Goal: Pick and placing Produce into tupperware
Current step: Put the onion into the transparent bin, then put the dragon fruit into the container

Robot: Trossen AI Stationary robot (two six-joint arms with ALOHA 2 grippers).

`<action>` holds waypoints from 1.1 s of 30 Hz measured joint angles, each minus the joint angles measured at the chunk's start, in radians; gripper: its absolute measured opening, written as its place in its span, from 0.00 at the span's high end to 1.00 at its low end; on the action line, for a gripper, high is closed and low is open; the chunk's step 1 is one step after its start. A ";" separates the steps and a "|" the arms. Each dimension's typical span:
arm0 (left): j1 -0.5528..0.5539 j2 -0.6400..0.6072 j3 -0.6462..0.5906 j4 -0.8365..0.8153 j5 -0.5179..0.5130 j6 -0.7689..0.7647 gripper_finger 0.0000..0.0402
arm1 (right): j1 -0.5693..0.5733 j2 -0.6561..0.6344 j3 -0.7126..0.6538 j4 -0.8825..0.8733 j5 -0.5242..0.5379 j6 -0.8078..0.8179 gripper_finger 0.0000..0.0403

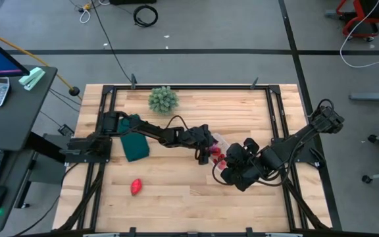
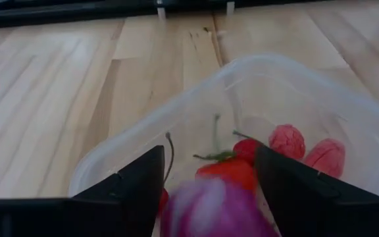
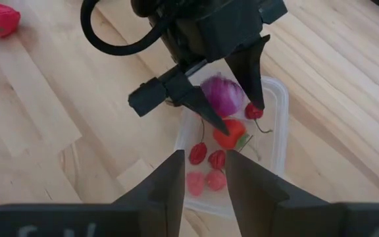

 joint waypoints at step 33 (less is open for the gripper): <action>-0.295 -0.751 -0.001 -1.471 0.000 -0.439 0.46 | 0.000 0.000 0.000 0.009 0.001 -0.034 0.71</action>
